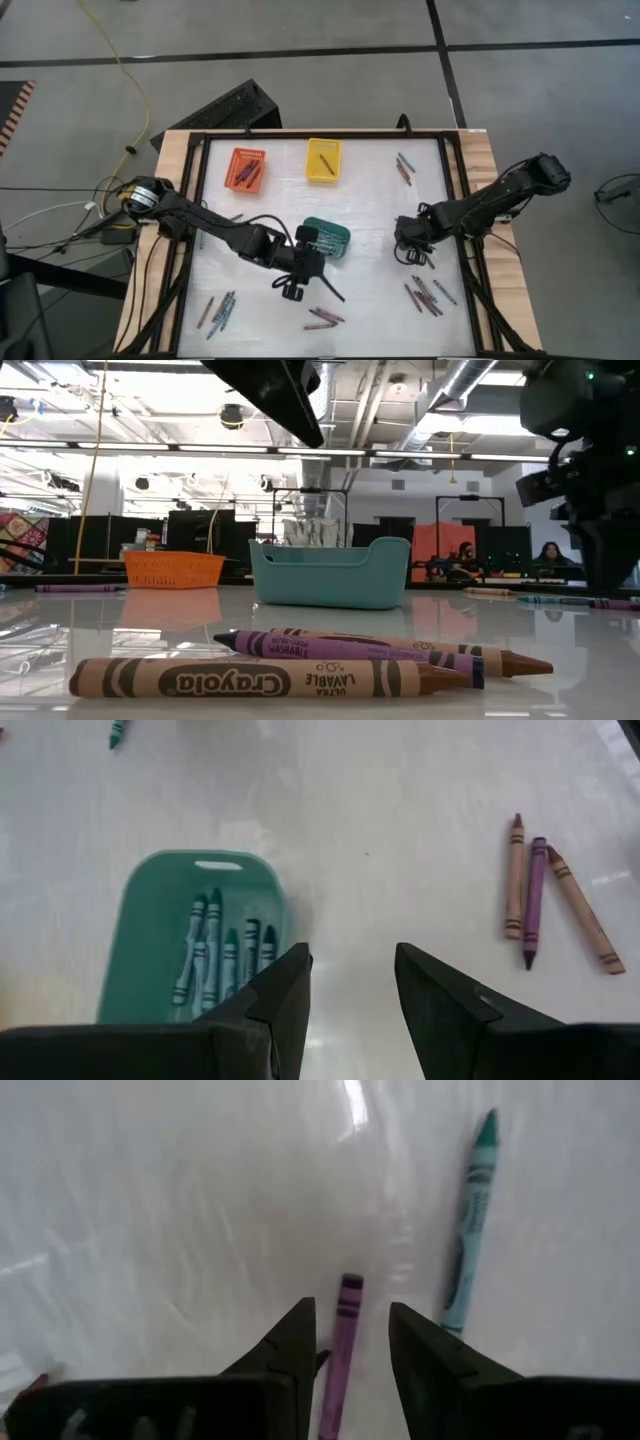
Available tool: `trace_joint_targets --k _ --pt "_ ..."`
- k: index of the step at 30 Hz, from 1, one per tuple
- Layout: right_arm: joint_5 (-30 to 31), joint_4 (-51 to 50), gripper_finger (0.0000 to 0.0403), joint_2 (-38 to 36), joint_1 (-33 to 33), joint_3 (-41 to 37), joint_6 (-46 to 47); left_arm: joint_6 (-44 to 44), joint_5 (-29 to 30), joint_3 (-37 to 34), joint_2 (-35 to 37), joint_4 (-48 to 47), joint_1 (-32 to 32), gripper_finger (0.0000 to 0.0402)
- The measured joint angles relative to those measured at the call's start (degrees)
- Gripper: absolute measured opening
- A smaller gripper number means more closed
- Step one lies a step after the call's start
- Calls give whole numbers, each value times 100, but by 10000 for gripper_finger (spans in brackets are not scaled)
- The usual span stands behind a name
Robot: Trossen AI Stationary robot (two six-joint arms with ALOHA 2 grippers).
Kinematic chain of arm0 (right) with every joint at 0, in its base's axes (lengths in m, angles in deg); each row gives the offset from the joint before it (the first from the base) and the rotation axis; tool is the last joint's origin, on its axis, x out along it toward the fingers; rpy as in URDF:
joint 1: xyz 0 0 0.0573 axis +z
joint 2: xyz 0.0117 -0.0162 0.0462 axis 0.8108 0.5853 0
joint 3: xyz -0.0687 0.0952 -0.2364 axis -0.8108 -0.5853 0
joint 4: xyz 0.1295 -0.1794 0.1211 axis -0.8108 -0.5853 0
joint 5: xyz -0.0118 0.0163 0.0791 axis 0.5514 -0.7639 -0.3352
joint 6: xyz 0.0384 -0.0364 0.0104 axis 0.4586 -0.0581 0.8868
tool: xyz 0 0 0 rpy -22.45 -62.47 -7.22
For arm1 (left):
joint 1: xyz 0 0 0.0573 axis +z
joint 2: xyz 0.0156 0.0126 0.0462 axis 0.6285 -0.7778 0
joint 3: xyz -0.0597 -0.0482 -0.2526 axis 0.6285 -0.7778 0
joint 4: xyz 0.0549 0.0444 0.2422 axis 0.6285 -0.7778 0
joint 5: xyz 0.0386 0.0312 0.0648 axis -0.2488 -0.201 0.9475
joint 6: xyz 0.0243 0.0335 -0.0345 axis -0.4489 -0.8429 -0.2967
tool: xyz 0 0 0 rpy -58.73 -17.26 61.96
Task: Sort crayons
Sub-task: Put the violet crayon into the orange bin
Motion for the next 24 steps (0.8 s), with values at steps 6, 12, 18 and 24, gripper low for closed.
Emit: trace_joint_targets --k 6,12,18,24 --pt "-168 363 120 118 -97 -388 39 73 212 0 -1 -25 -207 138" --pt "-127 543 86 90 -132 -420 -28 189 229 0 -2 -124 -259 138" --pt "-125 574 8 94 -132 -432 -148 209 242 0 -5 -103 -255 138" --pt "-129 559 4 95 -169 -412 -145 263 240 0 -7 -60 -277 138"
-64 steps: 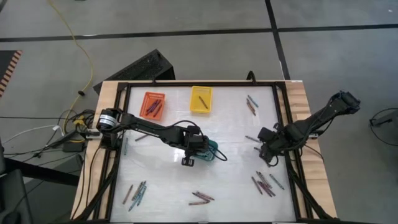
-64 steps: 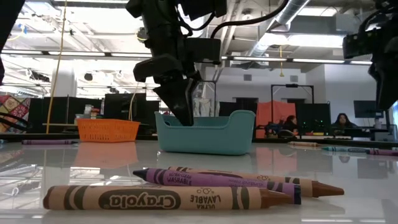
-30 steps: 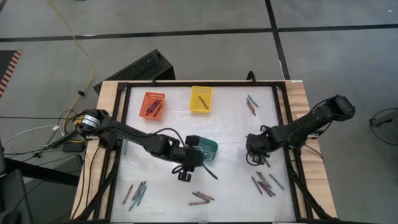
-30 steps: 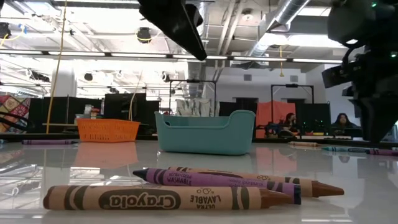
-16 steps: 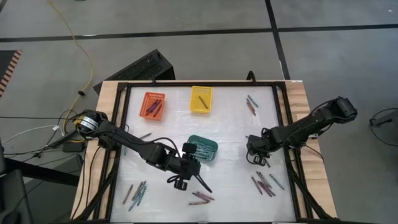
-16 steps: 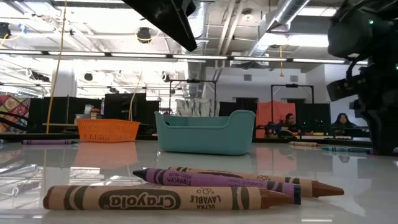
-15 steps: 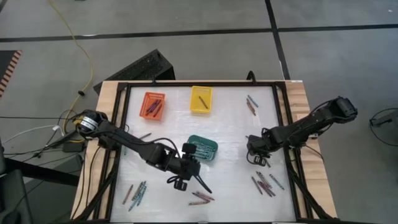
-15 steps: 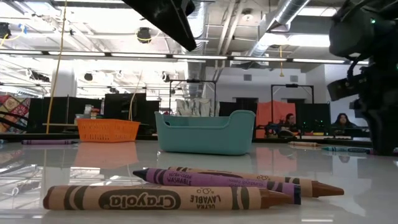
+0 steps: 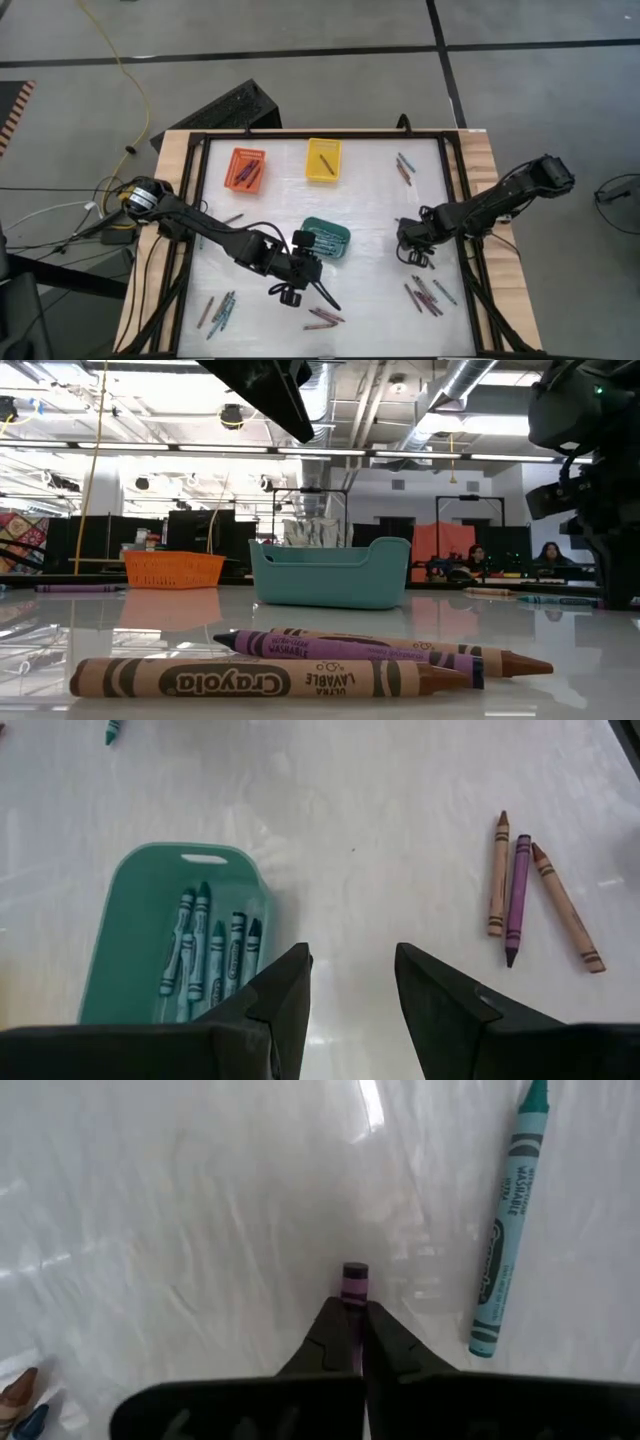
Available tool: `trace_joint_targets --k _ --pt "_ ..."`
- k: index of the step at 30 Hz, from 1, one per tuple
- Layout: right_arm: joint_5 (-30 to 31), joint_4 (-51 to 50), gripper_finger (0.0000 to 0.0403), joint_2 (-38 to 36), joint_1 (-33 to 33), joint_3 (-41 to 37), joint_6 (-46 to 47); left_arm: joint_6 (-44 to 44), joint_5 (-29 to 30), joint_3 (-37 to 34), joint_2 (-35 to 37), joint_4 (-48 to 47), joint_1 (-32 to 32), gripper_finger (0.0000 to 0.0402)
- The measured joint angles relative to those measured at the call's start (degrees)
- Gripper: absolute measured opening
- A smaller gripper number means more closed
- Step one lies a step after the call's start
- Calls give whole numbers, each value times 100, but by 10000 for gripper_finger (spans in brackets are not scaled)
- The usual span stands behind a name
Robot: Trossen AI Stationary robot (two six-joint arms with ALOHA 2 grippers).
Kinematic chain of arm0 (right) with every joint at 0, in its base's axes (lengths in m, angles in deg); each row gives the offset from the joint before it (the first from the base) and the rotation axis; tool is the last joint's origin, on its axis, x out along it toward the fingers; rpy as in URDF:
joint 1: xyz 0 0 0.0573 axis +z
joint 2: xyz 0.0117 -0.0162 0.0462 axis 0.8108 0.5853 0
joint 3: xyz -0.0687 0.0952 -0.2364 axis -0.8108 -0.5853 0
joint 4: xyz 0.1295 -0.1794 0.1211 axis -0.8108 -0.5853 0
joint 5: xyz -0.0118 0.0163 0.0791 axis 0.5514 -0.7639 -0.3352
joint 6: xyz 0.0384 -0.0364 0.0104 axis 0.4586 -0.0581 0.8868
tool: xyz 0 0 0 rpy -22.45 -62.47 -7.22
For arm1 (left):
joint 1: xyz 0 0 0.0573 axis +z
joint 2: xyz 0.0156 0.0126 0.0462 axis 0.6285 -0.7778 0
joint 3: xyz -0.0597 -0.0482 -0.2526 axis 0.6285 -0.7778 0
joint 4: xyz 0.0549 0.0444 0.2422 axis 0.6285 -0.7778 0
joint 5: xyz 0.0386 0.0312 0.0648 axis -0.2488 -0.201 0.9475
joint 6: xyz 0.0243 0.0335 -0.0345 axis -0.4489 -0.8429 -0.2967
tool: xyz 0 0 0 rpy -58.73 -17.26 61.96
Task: Sort crayons
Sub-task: Put the violet crayon into the orange bin
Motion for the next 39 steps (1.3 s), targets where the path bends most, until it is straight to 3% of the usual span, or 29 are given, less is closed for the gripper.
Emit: trace_joint_targets --k 7,12,22,30,39 --pt "118 -310 1 23 -8 498 -82 67 64 0 -2 76 -46 138" --pt "244 -580 1 -31 17 1085 -272 83 682 -2 -2 361 -61 138" --pt "1169 -510 0 -245 480 2983 -1153 -922 1616 -4 -4 2022 -90 138" --pt "2089 323 0 -269 1478 4215 -2433 -1811 2083 -6 -4 3524 -90 138" --pt "2606 1926 0 -269 2250 4414 -3962 -2413 2061 -5 -4 5323 -87 138"
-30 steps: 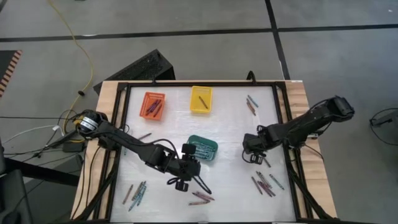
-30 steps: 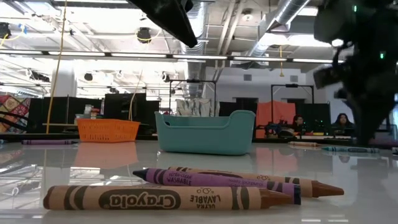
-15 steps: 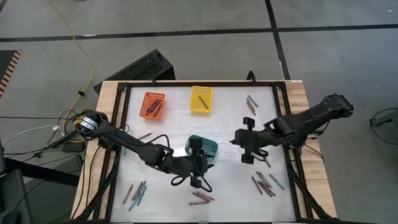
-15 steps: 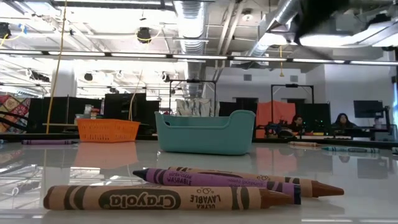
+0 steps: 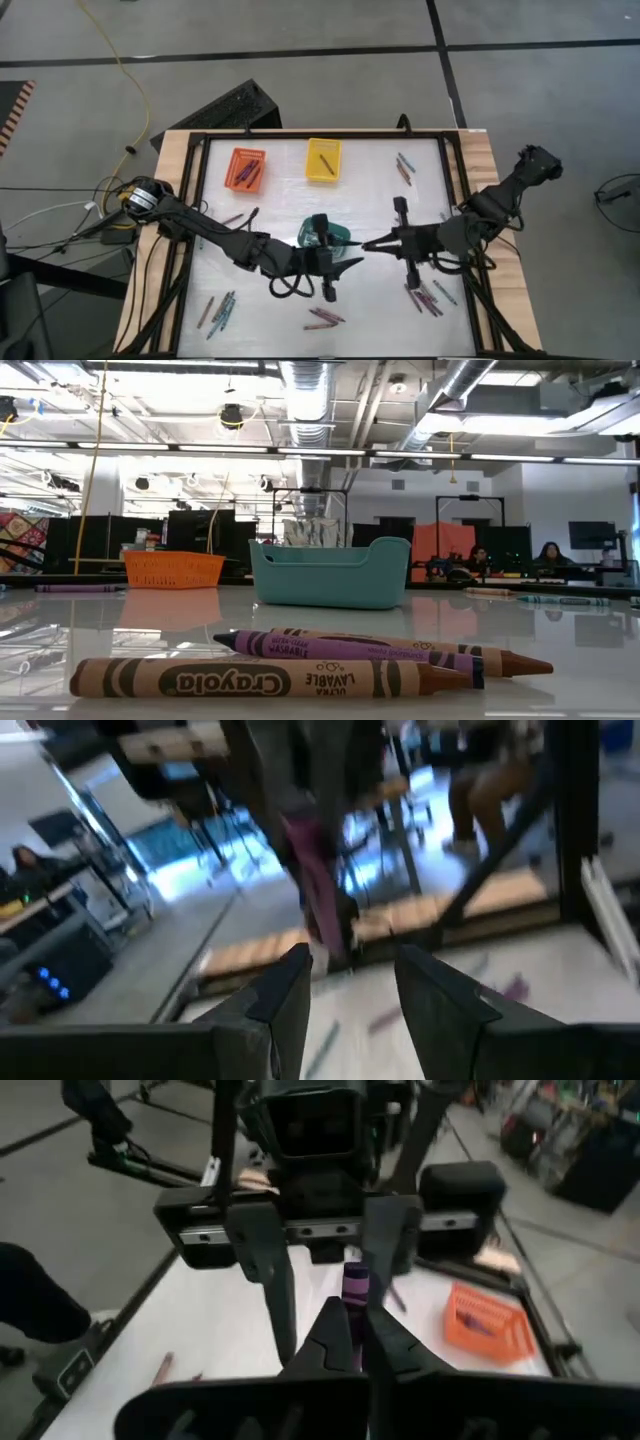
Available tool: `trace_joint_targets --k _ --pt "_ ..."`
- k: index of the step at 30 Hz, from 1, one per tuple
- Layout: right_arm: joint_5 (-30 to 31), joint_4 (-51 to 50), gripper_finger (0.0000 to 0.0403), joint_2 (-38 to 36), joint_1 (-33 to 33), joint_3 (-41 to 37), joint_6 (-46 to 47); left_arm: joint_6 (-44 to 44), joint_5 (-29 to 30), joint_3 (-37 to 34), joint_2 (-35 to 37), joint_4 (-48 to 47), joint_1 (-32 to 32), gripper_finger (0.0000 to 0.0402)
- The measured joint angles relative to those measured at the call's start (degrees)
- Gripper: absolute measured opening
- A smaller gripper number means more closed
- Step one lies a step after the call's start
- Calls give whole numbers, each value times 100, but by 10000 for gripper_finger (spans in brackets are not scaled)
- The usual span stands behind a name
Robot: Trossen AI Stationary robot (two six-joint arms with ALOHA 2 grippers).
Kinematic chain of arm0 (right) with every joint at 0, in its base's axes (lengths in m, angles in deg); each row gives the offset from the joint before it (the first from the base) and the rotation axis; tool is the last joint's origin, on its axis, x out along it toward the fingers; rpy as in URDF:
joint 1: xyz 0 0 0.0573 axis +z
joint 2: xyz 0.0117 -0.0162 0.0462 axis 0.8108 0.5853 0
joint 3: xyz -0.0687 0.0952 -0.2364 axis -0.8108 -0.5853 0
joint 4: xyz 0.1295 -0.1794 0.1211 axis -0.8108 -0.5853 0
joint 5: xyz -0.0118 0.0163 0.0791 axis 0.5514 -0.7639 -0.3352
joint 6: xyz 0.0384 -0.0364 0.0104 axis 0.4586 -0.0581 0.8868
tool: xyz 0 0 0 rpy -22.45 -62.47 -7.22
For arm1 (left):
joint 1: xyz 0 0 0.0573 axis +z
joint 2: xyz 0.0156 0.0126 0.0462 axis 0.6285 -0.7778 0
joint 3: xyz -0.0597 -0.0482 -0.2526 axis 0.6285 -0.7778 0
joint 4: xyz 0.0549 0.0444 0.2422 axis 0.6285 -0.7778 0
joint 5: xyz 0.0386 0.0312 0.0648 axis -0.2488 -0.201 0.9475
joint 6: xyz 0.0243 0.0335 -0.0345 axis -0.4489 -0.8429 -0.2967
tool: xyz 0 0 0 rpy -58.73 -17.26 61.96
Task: Sort crayons
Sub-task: Put the violet crayon into the orange bin
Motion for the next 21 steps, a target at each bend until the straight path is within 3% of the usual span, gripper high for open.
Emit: trace_joint_targets --k 3,8,21 --pt "2 189 0 6 65 0 -203 -48 -111 1 0 410 2 138" --pt "-5 415 0 30 102 0 -507 267 -860 1 0 514 125 138" --pt "-24 717 0 131 59 0 -802 381 -893 1 -2 882 245 124"
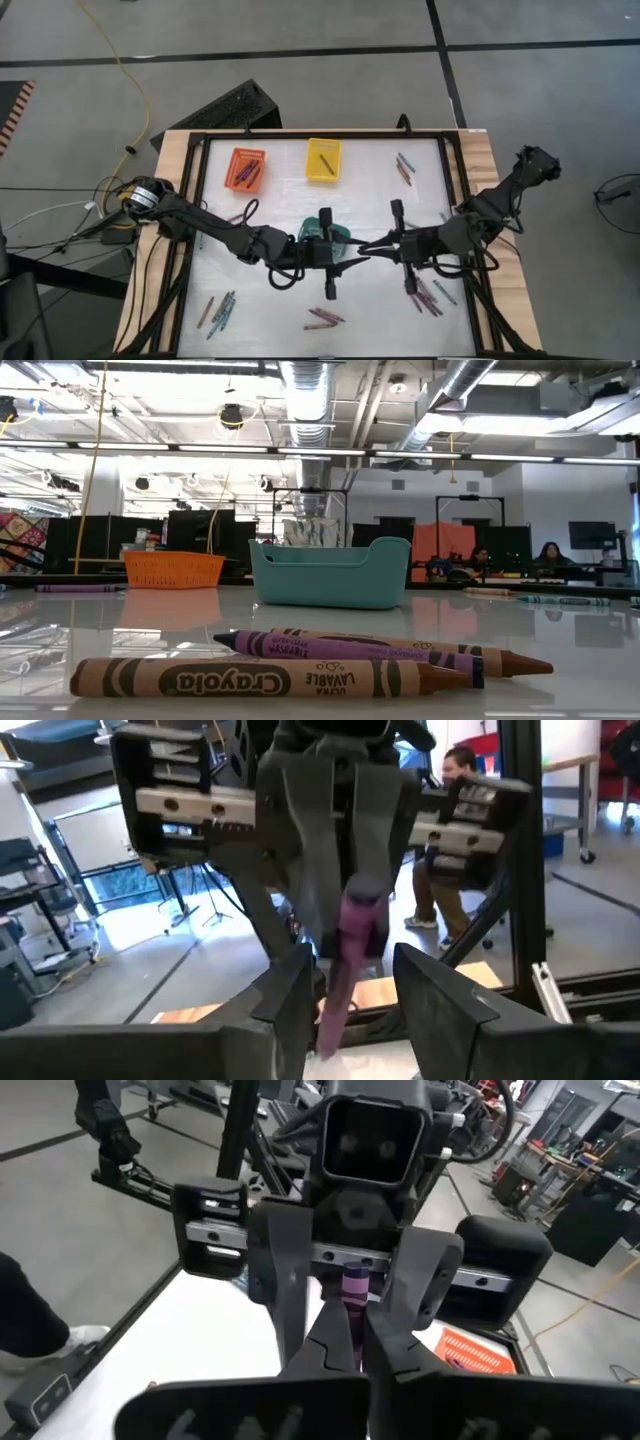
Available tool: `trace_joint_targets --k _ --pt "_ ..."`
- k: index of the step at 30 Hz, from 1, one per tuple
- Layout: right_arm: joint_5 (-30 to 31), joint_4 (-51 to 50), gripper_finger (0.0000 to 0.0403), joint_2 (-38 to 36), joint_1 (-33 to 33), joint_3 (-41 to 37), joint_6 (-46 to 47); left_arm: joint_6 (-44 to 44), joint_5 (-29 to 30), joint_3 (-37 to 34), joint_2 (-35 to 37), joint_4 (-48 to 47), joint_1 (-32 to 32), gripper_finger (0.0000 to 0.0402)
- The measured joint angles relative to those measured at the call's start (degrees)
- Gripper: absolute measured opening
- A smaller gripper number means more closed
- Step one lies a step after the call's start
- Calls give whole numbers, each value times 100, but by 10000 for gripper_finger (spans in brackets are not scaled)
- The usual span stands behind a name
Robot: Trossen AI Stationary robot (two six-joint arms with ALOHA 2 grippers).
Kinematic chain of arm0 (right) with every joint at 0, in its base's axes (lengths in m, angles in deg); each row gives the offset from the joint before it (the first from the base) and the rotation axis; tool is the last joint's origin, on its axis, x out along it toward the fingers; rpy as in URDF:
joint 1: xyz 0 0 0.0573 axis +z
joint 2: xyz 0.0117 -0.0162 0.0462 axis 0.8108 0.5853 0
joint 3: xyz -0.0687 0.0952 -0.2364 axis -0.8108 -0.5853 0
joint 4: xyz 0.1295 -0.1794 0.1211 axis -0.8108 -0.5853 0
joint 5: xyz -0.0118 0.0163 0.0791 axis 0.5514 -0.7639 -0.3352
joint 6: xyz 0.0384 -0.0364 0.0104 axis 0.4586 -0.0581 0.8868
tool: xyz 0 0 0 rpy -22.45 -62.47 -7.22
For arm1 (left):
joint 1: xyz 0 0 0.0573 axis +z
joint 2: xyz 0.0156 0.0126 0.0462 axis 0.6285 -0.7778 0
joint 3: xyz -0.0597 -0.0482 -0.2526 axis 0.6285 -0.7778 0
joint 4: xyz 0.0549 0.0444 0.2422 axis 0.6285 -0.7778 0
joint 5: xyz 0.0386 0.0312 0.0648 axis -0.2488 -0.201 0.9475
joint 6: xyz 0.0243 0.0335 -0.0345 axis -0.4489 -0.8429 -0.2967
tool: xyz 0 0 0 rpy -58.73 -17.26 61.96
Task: Sort crayons
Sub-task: Put the violet crayon into the orange bin
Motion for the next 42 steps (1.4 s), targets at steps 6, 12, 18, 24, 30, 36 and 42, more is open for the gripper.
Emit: trace_joint_targets --k 6,12,18,24,30,36,42 --pt "-4 7 0 0 2 0 -42 -32 -17 0 0 -151 4 60" --pt "1 23 0 2 2 0 -43 -252 -15 0 0 -166 4 13" --pt "-1 -107 7 2 2 0 97 -369 -8 4 0 -312 0 5" --pt "612 -706 78 4 -9 0 532 -347 423 11 4 -1031 4 3" --pt "1621 -2013 160 -13 -14 4 1674 316 1121 4 244 -2612 172 2" --pt "1830 -3264 194 -2 55 4 2890 1721 1577 4 812 -5043 915 2" --pt "1823 -4158 189 23 417 -49 3960 3209 1168 -19 1315 -7478 2138 2"
